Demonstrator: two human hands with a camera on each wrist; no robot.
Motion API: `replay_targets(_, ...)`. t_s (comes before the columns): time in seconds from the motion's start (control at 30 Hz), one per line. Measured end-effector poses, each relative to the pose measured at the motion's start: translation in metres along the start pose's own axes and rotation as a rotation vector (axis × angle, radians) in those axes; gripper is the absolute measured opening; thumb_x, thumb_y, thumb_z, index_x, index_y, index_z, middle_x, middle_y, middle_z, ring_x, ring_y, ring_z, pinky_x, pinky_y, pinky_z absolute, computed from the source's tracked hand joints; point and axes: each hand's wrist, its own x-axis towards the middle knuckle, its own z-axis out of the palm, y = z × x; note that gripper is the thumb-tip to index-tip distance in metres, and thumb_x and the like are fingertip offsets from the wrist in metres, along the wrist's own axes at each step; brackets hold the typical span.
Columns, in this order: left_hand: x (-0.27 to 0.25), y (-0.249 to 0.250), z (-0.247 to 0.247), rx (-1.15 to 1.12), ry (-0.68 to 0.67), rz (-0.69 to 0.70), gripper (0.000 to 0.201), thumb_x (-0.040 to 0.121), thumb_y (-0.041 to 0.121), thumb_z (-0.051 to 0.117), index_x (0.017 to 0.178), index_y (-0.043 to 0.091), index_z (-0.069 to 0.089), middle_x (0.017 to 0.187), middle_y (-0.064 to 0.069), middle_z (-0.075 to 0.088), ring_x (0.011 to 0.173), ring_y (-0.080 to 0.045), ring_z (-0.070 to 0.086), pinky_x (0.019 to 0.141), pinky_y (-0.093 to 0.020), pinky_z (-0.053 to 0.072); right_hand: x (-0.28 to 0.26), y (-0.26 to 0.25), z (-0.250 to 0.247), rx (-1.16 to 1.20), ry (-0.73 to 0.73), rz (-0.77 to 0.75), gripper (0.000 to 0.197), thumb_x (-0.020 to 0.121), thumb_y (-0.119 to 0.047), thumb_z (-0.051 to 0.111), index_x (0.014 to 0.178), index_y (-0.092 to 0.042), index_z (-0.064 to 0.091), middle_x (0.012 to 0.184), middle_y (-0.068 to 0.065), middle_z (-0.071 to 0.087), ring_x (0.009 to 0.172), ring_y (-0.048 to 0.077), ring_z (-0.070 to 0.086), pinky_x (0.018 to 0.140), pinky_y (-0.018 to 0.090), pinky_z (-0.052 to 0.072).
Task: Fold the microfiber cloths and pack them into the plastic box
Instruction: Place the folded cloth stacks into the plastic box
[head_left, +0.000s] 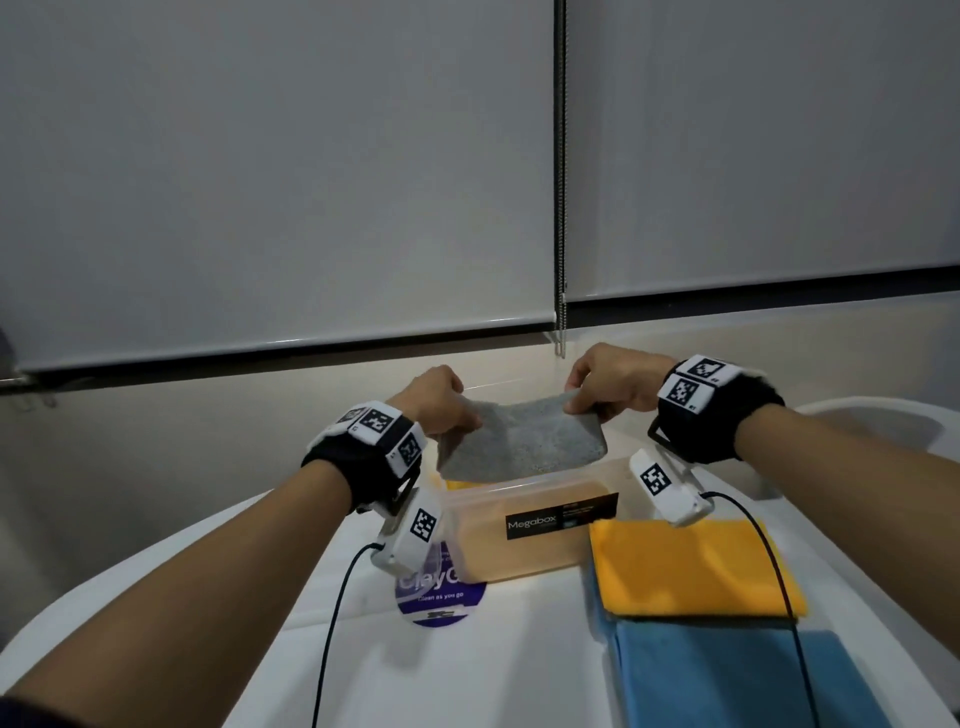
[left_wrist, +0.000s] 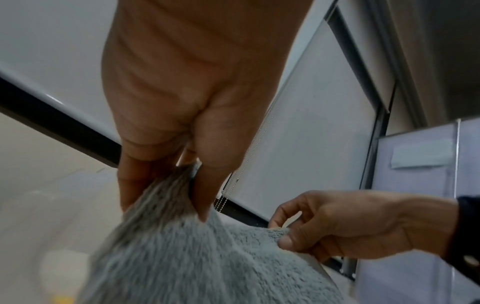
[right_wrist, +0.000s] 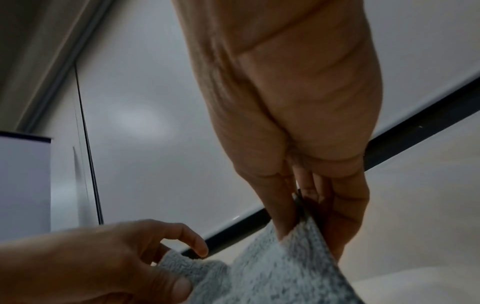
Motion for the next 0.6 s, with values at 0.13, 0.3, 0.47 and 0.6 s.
replay_targets(0.13,0.009,0.001,0.011,0.303,-0.250,-0.044,0.050,0.080,0.023,0.082,0.122,0.004,0.063,0.107,-0.014,0.072,0.089,-0.027,0.075,0.085,-0.045,0.061,0.016,0.002,0.014,-0.237,-0.114,0.054,0.025,0.084,-0.001,0.076,0.107,0.005,0.067,0.104,0.023,0.071,0.095,0.036,0.072,0.084,0.048,0.060)
replay_targets(0.3,0.015,0.003,0.024,0.541,-0.364,0.008,0.056,0.080,0.028,0.082,0.128,0.006,0.062,0.095,-0.004,0.070,0.080,-0.018,0.071,0.076,-0.023,0.060,0.022,0.012,0.026,-0.426,-0.202,0.085,0.044,0.079,-0.014,0.082,0.116,0.002,0.065,0.106,0.020,0.072,0.093,0.033,0.073,0.088,0.048,0.059)
replay_targets(0.47,0.019,0.013,0.037,0.674,-0.377,0.096,0.040,0.080,0.027,0.081,0.114,0.008,0.071,0.105,-0.003,0.070,0.099,-0.026,0.068,0.082,-0.030,0.052,0.021,0.020,0.027,-0.429,-0.182,-0.012,0.036,0.081,-0.018,0.082,0.111,-0.008,0.065,0.106,0.014,0.068,0.098,0.027,0.069,0.086,0.041,0.060)
replay_targets(0.6,0.015,0.016,0.048,0.756,-0.526,0.056,0.043,0.100,0.043,0.054,0.112,0.005,0.070,0.101,-0.006,0.069,0.091,-0.027,0.065,0.072,-0.028,0.053,0.016,0.019,0.034,-0.478,-0.352,0.020,0.026,0.092,-0.027,0.068,0.105,-0.005,0.075,0.104,0.015,0.075,0.100,0.030,0.072,0.091,0.044,0.058)
